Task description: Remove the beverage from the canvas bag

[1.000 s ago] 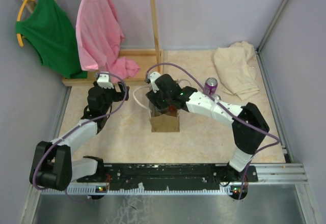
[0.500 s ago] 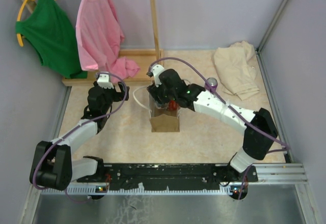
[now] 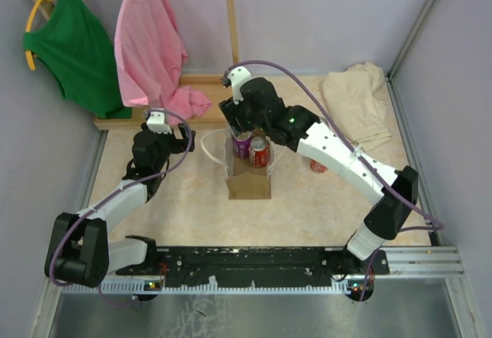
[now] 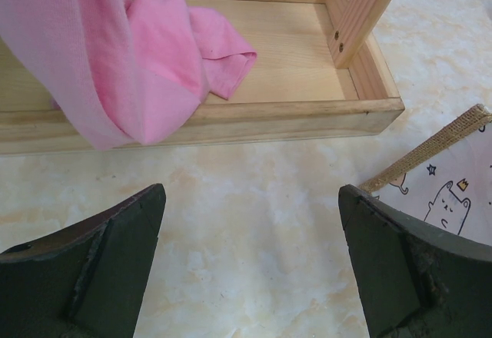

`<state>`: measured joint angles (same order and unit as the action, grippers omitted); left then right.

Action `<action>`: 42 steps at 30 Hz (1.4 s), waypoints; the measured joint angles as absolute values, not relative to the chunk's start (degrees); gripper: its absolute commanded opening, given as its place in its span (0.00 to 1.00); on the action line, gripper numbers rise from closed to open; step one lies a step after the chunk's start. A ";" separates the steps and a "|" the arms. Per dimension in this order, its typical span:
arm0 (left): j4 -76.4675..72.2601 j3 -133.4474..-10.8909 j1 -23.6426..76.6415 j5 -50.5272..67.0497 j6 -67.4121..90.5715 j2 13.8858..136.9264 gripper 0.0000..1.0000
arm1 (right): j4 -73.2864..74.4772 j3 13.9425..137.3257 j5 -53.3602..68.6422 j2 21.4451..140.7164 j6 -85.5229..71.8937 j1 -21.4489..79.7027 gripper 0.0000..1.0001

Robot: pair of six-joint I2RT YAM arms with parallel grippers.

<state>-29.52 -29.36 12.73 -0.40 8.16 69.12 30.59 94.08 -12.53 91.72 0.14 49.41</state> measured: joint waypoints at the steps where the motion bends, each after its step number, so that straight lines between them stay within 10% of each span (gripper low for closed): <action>1: -29.52 -29.36 12.75 -0.40 8.16 69.12 1.00 | 30.96 94.61 -12.99 91.79 0.40 49.41 0.00; 42: -29.56 -29.36 13.13 0.93 8.80 69.36 1.00 | 21.12 82.52 -19.92 90.26 -3.73 28.69 0.00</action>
